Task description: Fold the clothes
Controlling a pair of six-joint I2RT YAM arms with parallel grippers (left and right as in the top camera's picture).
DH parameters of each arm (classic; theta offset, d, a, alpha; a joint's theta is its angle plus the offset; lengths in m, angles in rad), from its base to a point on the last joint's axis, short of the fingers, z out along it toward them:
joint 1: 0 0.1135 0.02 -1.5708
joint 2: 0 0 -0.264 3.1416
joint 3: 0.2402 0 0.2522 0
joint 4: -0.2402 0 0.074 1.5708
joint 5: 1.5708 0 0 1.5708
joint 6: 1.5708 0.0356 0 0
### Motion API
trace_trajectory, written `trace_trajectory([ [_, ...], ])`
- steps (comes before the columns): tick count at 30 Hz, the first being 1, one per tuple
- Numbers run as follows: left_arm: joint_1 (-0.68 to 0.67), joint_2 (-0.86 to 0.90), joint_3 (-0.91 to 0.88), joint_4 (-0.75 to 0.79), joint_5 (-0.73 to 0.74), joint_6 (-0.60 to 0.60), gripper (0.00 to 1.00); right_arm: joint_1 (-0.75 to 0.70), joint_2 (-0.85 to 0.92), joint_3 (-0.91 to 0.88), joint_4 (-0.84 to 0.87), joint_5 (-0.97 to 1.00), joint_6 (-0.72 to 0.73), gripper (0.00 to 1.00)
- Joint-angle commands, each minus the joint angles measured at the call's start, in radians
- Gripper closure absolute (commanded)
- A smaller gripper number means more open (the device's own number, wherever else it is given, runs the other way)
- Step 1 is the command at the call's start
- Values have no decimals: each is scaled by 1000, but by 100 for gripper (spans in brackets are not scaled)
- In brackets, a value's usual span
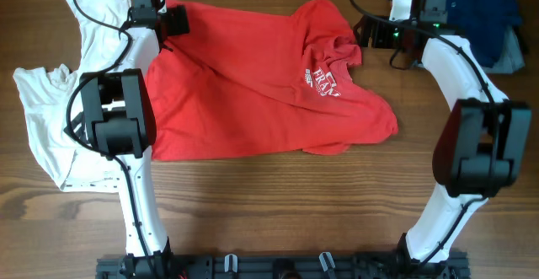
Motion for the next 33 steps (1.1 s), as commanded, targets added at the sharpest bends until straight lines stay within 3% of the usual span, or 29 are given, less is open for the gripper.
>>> trace_trajectory([
  [1,-13,73,-51,-57,-2,-51,7,12,51,9,53,-72,16,8],
  [5,-27,73,-51,-62,-2,-51,7,40,83,9,103,-112,35,15],
  [10,-40,72,-51,-108,-2,-51,6,97,102,9,129,-126,43,38],
  [21,-36,-60,-51,-346,-2,-69,6,117,134,9,111,129,138,42],
  [27,-36,-131,-51,-456,17,-138,6,106,136,9,112,139,138,43],
  [30,-36,-147,-51,-506,45,-138,6,109,146,9,124,138,140,55],
  [33,-36,-156,-51,-562,67,-138,7,110,166,9,126,119,147,80],
])
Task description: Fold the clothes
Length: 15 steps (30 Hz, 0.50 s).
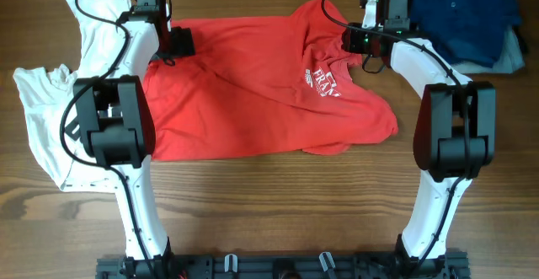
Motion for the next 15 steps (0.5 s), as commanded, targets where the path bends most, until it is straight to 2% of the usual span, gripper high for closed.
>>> trace_trajectory([
  [1,-6,-25,-23,-66,63,-28,8,5,42,9,2,-4,18,87],
  [2,-6,-27,-23,-80,66,-28,8,5,42,9,-1,-11,30,96],
  [9,-6,-77,-23,-143,67,-32,14,6,-3,9,13,-100,2,96],
  [13,-6,-138,-23,-148,71,-62,13,17,-73,9,8,-193,-39,96],
  [15,-6,-174,-23,-148,73,-64,9,37,-108,9,-18,-213,-49,96],
])
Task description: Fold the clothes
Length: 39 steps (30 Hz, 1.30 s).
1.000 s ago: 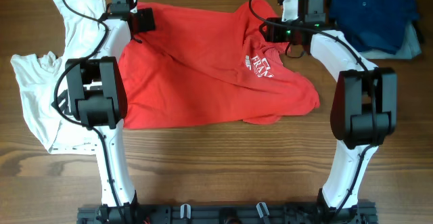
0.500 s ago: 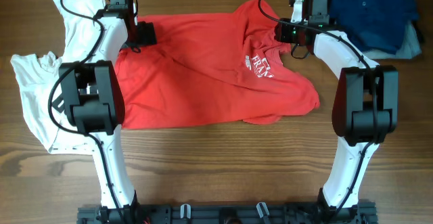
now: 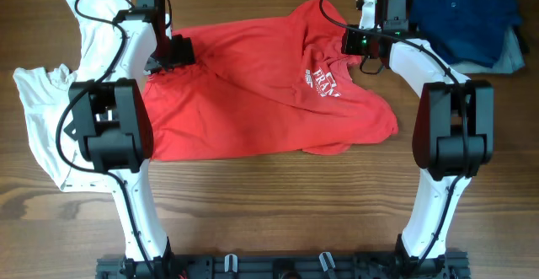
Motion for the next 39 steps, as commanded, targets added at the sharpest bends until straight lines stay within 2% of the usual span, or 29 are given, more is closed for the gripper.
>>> trace_trajectory([
  [1,-6,-124,-4,0,22,-33,4,46,-119,9,-41,-100,-43,96],
  [2,-6,-132,-4,1,22,-33,1,61,-127,9,-68,-101,-53,96],
  [9,23,-155,-4,20,22,-37,0,174,-127,7,-254,-45,-116,96],
  [14,45,-155,-4,17,23,-43,0,186,-126,5,-330,-36,-127,96],
  [20,66,-155,-4,14,23,-55,0,208,-126,-14,-399,-47,-207,96],
  [21,66,-155,-4,14,23,-56,0,212,-126,-14,-403,-47,-218,89],
  [22,68,-155,-4,15,23,-58,0,217,-127,-14,-403,-51,-227,70],
  [23,68,-155,-4,16,23,-67,0,217,-132,-11,-396,-63,-226,45],
  [24,68,-155,-4,16,23,-67,0,215,-137,-6,-388,-80,-226,37],
  [27,68,-155,-4,15,23,-67,0,192,-171,26,-366,-130,-213,33],
  [31,68,-155,-4,15,23,-69,0,125,-216,69,-356,-96,-137,26],
  [36,68,-155,-4,15,23,-69,0,-11,-200,71,-384,-71,23,26],
  [39,68,-155,-4,16,23,-69,0,-40,-171,64,-408,-121,37,27],
])
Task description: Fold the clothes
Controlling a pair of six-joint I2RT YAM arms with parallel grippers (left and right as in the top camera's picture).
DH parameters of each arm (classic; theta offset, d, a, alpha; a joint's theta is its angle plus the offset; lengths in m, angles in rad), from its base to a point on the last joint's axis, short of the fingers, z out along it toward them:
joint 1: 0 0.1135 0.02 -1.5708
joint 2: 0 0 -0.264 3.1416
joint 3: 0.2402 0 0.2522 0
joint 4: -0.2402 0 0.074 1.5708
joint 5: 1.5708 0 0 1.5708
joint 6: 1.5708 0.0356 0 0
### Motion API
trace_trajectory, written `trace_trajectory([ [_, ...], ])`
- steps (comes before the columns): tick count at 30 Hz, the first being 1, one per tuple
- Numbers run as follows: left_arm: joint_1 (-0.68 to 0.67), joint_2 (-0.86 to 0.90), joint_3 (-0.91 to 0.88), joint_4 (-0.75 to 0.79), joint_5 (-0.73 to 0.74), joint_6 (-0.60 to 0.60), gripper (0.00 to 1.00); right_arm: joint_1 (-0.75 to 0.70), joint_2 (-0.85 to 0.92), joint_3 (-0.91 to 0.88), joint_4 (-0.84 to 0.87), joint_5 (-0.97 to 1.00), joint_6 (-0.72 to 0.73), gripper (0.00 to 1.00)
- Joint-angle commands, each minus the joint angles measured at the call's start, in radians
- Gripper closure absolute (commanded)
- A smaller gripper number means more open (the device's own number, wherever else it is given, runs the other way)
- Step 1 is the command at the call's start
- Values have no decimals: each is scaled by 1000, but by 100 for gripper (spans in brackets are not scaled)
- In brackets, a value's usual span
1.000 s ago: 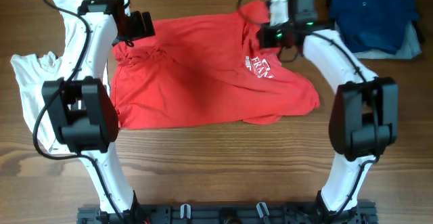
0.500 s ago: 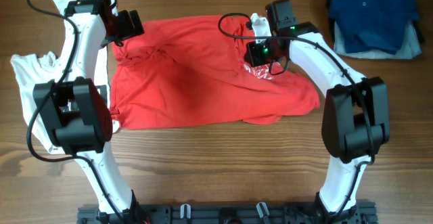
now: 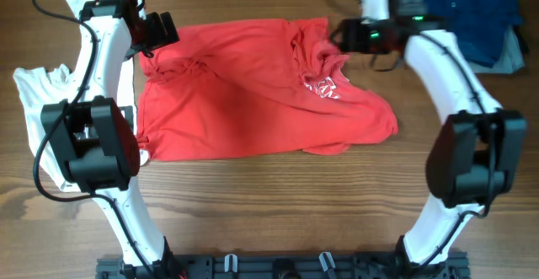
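A red T-shirt (image 3: 253, 102) with white print lies across the middle of the wooden table, its far edge bunched and drawn up. My left gripper (image 3: 160, 36) is shut on the shirt's far left corner, with creases fanning out from it. My right gripper (image 3: 339, 37) is shut on the far right part by the collar, where the cloth is gathered and the print (image 3: 322, 83) is crumpled. The near hem lies flat on the table.
A white garment (image 3: 38, 127) is spread at the left, running under the left arm. A dark blue garment (image 3: 467, 9) is piled at the far right corner with a grey item (image 3: 509, 56) beside it. Bare wood (image 3: 269, 203) lies in front of the shirt.
Both grippers have risen with the shirt's far edge in them. The left one has moved a little left. The cloth near the collar is now gathered and the print is crumpled.
First my left gripper was at the shirt's far left corner and my right gripper was off the shirt, to the right of the collar. The right gripper then came onto the collar area. Both stayed down on the far edge, and now they hold it lifted and bunched.
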Motion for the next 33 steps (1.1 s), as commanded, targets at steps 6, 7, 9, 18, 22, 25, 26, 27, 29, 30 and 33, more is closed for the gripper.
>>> trace_trajectory([
  [6,3,-8,-4,0,8,-17,0,-16,107,-1,-37,-111,78,28],
  [7,3,-8,-4,-1,8,-17,0,-16,125,-1,-33,-121,86,31],
  [9,3,-8,-4,-1,8,-17,0,-16,141,-1,-32,-124,101,36],
  [18,3,-8,-4,-4,8,-17,0,-16,156,-5,-19,-129,101,62],
  [22,3,-8,-4,-4,8,-17,0,-16,156,-14,21,-124,103,78],
  [25,3,-8,-4,-4,8,-17,0,-16,156,-14,38,-117,104,86],
  [26,3,-8,-4,-5,8,-17,0,-16,156,-14,43,-116,104,91],
  [27,3,-8,-4,-5,8,-17,0,-16,156,-14,50,-105,103,96],
  [29,3,-8,-4,-4,8,-17,0,-18,156,-13,87,-86,101,96],
  [30,3,-8,-4,-4,8,-17,0,-21,155,-10,113,-88,100,96],
  [33,3,-8,-4,-4,8,-17,0,-43,154,28,176,-88,105,96],
])
